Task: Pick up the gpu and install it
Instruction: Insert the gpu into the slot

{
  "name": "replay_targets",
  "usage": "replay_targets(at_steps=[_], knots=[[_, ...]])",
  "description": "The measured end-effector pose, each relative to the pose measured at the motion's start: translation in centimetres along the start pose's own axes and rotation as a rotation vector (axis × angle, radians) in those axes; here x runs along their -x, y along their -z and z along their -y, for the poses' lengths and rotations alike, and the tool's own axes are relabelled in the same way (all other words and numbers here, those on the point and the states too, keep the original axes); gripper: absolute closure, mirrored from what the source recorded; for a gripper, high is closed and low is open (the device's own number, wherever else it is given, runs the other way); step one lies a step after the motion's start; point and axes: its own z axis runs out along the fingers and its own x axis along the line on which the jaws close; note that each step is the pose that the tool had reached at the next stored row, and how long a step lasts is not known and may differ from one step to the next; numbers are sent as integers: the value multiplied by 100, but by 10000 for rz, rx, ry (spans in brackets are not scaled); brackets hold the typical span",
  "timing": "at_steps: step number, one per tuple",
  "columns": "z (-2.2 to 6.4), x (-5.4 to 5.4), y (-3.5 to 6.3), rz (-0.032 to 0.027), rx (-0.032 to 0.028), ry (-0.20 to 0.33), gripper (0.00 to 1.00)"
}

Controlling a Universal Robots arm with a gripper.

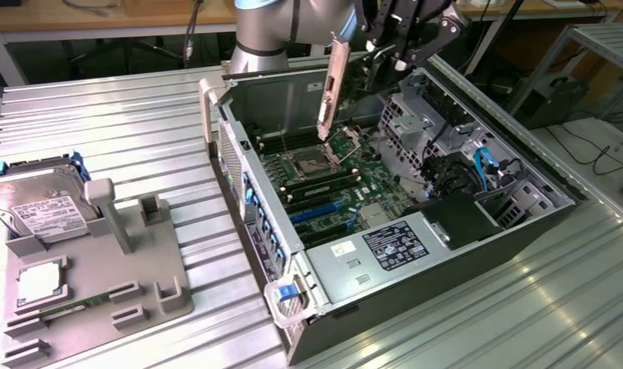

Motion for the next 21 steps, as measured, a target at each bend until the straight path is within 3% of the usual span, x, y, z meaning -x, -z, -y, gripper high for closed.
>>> replay_targets(at_steps=[1, 2, 5, 15, 21], knots=[[-1, -2, -72, 2, -10, 596, 72], [-2, -3, -130, -11, -23, -2, 72], [-3, -3, -153, -21, -33, -491, 72], [-4, -5, -200, -35, -51, -1369, 72], [-2, -6, -221, -37, -52, -1410, 72]])
